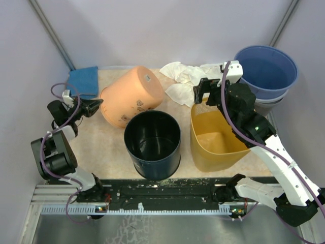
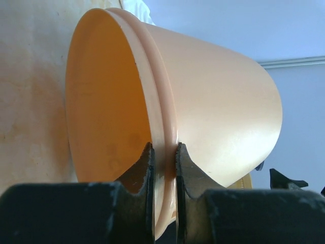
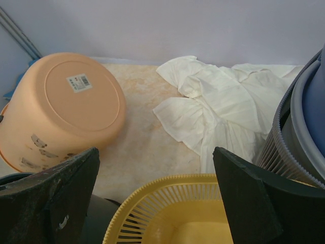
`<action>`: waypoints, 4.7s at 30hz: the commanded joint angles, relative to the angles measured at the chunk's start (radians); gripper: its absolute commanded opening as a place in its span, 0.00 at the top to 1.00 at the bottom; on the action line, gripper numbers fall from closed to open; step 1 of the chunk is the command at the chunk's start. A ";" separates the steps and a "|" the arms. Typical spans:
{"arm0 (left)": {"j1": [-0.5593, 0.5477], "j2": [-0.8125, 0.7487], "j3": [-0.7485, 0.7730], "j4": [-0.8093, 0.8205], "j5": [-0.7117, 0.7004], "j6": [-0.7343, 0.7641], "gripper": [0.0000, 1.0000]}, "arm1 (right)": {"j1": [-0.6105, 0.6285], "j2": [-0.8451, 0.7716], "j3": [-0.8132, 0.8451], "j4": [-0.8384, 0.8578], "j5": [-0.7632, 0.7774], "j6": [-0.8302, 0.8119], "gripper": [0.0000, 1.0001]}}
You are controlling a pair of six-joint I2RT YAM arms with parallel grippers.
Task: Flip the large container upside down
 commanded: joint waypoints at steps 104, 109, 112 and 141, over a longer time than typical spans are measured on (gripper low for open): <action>-1.384 -0.223 0.866 -1.441 -1.012 0.818 0.08 | 0.008 0.018 0.105 -0.714 -0.178 0.037 0.04; -1.479 -0.182 0.885 -1.466 -1.053 0.785 0.08 | 0.008 0.015 0.095 -0.701 -0.056 0.082 0.04; -1.540 -0.158 0.897 -1.477 -1.079 0.759 0.08 | 0.007 0.010 0.081 -0.669 -0.035 0.128 0.04; -1.246 -0.267 0.635 -1.501 -1.355 0.728 0.64 | 0.007 0.007 0.060 -0.510 -0.039 0.182 0.03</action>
